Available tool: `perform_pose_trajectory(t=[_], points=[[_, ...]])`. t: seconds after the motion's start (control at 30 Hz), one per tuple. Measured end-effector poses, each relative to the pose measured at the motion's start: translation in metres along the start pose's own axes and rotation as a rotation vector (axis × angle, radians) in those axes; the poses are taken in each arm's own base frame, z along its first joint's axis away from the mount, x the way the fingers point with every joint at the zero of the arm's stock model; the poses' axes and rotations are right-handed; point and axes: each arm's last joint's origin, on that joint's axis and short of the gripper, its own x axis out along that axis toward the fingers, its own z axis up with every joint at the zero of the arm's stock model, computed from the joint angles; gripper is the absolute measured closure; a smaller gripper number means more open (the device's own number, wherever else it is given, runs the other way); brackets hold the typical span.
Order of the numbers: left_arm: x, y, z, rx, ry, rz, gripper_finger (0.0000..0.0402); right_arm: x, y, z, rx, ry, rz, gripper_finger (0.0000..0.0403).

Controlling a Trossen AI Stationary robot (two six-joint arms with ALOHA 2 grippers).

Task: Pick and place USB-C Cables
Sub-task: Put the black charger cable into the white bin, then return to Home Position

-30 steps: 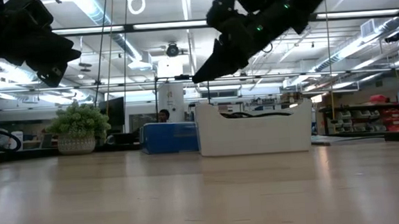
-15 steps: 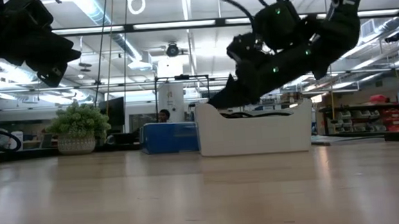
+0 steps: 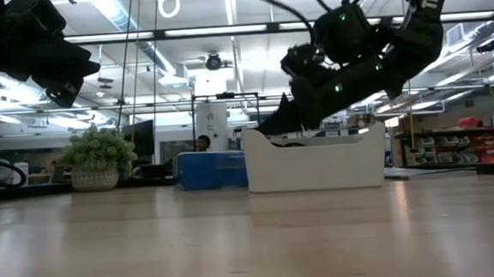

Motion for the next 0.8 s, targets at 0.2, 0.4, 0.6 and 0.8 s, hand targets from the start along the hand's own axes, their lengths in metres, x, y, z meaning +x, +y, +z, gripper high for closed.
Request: perform_pose_trajectory(t=[0.2,0.4,0.6,0.8], points=[[0.000,0.000,0.000,0.000,0.000,0.000,0.0294,-0.012,0.004,0.023,-0.035,-0.086,-0.030,0.0398],[0.000,0.000,0.000,0.000,0.000,0.000,0.0294,-0.032,0.011,0.042,-0.037,-0.073,-0.001,0.0396],[0.000,0.000,0.000,0.000,0.000,0.000,0.0294,-0.069,0.023,0.065,-0.104,-0.052,-0.031,0.0396],[0.000,0.000,0.000,0.000,0.000,0.000,0.0294,-0.120,0.016,0.097,-0.096,-0.148,-0.050,0.0396]])
